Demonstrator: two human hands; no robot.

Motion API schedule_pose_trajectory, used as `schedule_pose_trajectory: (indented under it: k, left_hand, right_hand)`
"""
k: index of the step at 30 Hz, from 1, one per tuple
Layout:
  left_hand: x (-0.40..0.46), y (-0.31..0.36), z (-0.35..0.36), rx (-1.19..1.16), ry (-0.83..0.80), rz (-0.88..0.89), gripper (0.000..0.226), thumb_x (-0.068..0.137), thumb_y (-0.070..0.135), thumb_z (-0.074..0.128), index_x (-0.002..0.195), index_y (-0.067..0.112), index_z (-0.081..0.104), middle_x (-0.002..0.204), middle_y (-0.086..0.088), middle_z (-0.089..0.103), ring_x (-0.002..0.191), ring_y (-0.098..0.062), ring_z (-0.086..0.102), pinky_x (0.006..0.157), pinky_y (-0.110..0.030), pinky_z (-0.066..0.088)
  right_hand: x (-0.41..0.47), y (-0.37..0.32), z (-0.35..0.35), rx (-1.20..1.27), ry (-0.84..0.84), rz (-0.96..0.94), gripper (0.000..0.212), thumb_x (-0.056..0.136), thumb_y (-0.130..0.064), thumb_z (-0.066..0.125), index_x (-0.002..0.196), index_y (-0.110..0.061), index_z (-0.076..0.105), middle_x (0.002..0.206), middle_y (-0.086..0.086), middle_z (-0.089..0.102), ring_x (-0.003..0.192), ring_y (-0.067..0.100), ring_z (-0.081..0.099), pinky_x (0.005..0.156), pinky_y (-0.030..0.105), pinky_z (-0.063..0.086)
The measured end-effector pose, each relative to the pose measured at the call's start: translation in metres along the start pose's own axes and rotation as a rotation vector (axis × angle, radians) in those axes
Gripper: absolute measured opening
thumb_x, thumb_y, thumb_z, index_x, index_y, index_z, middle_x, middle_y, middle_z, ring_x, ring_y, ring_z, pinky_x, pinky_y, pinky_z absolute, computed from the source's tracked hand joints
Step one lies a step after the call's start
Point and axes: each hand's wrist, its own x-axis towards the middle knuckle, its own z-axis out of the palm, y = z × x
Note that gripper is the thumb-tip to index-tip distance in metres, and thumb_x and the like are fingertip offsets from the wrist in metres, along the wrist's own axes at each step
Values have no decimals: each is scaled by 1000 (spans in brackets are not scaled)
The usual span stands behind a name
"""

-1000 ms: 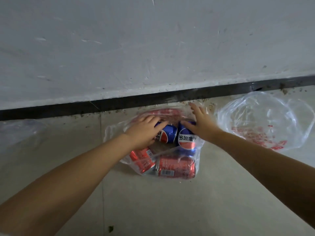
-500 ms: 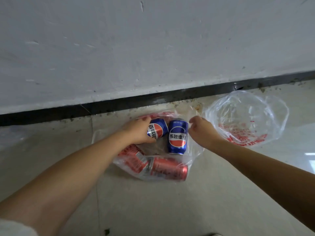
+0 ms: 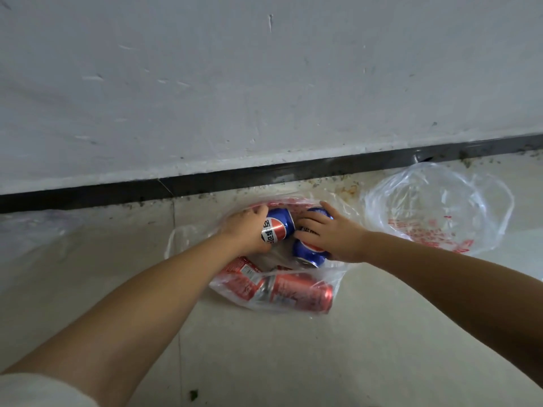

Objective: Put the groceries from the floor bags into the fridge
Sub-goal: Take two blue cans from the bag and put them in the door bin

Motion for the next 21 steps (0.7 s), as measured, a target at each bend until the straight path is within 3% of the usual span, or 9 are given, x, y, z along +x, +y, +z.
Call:
schedule_pose_trajectory:
  k: [2, 4, 6, 8, 11, 14, 18, 21]
  left_hand:
    - [-2, -5, 2, -262, -20, -41, 81, 65, 46, 74, 131, 20, 35, 112, -3, 59, 92, -21, 60, 78, -36, 54]
    - [-15, -2, -2, -687, -9, -63, 80, 61, 40, 81, 129, 22, 42, 111, 2, 61, 97, -18, 63, 83, -36, 54]
    - [-40, 10, -16, -984, 9, -131, 63, 65, 24, 83, 119, 23, 50, 103, 2, 64, 94, -14, 64, 85, -31, 53]
    - [-73, 27, -38, -1142, 31, -228, 53, 69, 23, 81, 113, 25, 52, 100, 2, 66, 92, -12, 63, 86, -32, 51]
    - [-130, 59, -79, -1255, 54, -374, 53, 77, 22, 75, 122, 19, 48, 106, 0, 63, 95, -13, 60, 77, -26, 48]
    - [-196, 90, -129, -1297, 49, -434, 51, 79, 19, 73, 121, 17, 44, 101, 3, 60, 87, -6, 58, 62, -17, 46]
    - [-278, 122, -204, -1240, 29, -437, 68, 78, 22, 74, 135, 19, 38, 117, -1, 59, 105, -15, 57, 84, -29, 45]
    - [-332, 154, -272, -1194, 17, -407, 69, 77, 21, 75, 134, 18, 38, 120, -2, 58, 113, -21, 56, 89, -32, 46]
  right_hand:
    - [-7, -4, -1, 224, 96, 150, 84, 62, -31, 83, 136, -22, 44, 138, 4, 49, 131, 27, 43, 112, 52, 30]
    - [-18, -14, -17, 649, 222, 377, 81, 69, -31, 80, 138, -24, 38, 141, -1, 43, 132, 19, 37, 114, 43, 30]
    - [-32, -28, -52, 1038, 387, 566, 77, 69, -25, 82, 134, -25, 39, 132, -5, 46, 121, 9, 40, 108, 34, 37]
    - [-48, -42, -92, 1226, 460, 659, 74, 68, -20, 82, 129, -26, 40, 121, -10, 46, 113, 4, 43, 99, 22, 39]
    - [-78, -62, -142, 1414, 442, 737, 72, 69, -17, 82, 126, -27, 40, 120, -9, 51, 109, 4, 50, 87, 10, 39]
    - [-121, -81, -195, 1543, 421, 798, 67, 68, -18, 82, 122, -26, 43, 113, -9, 59, 101, 5, 58, 81, 16, 48]
    - [-192, -97, -282, 1669, 413, 871, 64, 69, -13, 80, 119, -26, 43, 104, -10, 60, 89, 5, 61, 67, 17, 55]
    - [-250, -105, -349, 1697, 460, 957, 67, 68, -16, 81, 122, -24, 43, 111, -8, 59, 99, 6, 58, 85, 23, 51]
